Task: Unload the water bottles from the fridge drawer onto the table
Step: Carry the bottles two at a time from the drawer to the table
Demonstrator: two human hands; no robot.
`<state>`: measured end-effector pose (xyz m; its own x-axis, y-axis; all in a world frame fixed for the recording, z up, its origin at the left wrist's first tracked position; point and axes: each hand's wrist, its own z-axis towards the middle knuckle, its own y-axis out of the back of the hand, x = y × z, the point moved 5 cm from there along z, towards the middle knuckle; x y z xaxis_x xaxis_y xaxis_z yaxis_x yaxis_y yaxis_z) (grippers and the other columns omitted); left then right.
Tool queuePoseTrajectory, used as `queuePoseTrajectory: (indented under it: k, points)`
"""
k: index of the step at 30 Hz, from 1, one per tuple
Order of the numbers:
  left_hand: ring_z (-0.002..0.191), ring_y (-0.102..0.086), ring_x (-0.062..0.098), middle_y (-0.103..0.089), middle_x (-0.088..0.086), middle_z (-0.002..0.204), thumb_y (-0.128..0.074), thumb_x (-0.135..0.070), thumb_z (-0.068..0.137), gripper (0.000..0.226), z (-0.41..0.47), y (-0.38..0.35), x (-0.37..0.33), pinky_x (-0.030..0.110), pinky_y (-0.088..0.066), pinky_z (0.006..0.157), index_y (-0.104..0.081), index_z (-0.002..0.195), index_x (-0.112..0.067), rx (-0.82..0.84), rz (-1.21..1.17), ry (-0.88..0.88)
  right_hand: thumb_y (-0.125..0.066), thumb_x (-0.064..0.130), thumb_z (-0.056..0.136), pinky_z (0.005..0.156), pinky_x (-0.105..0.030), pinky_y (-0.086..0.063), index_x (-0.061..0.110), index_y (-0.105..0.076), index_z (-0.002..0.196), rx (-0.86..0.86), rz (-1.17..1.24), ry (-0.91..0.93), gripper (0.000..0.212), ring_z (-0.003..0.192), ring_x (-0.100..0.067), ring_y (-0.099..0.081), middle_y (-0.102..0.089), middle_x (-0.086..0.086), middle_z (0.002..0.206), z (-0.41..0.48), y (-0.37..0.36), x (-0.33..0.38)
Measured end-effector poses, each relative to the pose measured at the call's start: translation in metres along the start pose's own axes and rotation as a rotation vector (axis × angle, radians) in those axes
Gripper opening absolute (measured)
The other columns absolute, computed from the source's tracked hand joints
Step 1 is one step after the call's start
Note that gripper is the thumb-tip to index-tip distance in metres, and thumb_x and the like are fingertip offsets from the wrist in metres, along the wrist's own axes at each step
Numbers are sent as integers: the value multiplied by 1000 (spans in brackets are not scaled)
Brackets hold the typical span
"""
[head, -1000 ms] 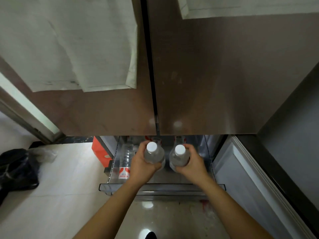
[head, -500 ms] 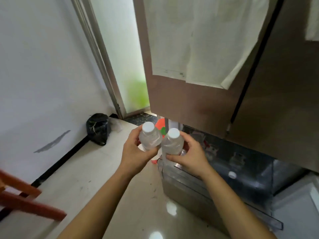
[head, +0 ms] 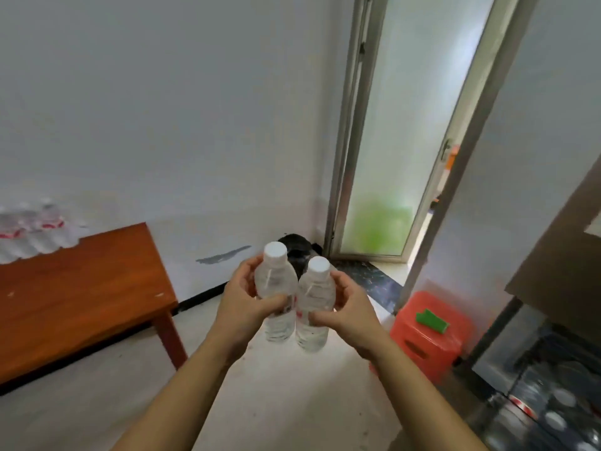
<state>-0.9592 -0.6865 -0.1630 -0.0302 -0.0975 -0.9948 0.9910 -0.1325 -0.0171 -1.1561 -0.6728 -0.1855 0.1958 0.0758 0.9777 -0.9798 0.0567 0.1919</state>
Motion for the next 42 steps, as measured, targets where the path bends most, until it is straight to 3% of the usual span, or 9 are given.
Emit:
queuePoseTrajectory:
  k: [5,9,14,18,23,29,32,37,42]
  points:
    - [103,-70,21,-72,1,111,-83,-7,57,76,-5,128,-2,32,-58,78,-57,126,-25,-183,13,20,-79,-13,67,81,-27,-59,27,-59,120,233,41,-12,69,102,-12,-71,-73,6,109,50,-137,22]
    - [98,-70,16,-72,-4,105,-84,2,67,65,-12,226,7,32,-56,80,-62,120,-27,-355,41,37,-78,-10,66,91,-38,-59,27,-59,123,391,42,6,71,105,-15,-69,-71,3,112,85,-242,32]
    - [98,-67,2,-71,-17,106,-85,-8,71,60,-8,326,18,21,-53,75,-60,118,-35,-521,77,53,-82,20,51,94,-44,-57,33,-58,124,550,48,32,78,108,-18,-66,-68,6,114,128,-358,36]
    - [105,-67,8,-70,-13,113,-85,-13,70,65,19,403,30,31,-55,86,-58,126,-31,-590,124,79,-86,22,54,95,-42,-57,36,-56,125,649,34,45,78,108,-14,-66,-66,12,114,175,-441,29]
    - [104,-66,3,-70,-16,112,-85,-16,70,64,87,492,43,31,-54,88,-58,125,-32,-611,182,133,-87,10,64,94,-34,-56,36,-55,125,723,62,23,74,109,-11,-64,-65,13,116,257,-536,24]
    - [104,-68,8,-72,-11,110,-83,-8,74,58,154,588,43,35,-57,90,-59,123,-28,-619,278,156,-88,14,61,99,-42,-55,39,-56,125,817,25,55,76,107,-9,-63,-65,14,116,347,-635,37]
    - [105,-68,12,-71,-6,113,-84,-12,74,61,170,642,49,37,-58,90,-57,127,-26,-684,300,166,-90,28,54,99,-45,-54,46,-55,124,834,-5,80,81,112,-10,-62,-62,12,122,377,-690,43]
    - [106,-67,13,-67,-5,116,-89,-28,68,58,191,728,58,37,-59,87,-58,112,-49,-748,352,151,-90,37,53,98,-41,-54,52,-55,121,831,-76,165,78,113,-8,-60,-58,16,123,412,-773,52]
    - [112,-64,13,-64,-8,124,-87,-44,63,62,217,824,91,40,-55,94,-57,116,-56,-698,437,185,-87,46,56,98,-37,-52,34,-58,134,782,-227,237,84,112,-6,-60,-64,14,122,440,-852,44]
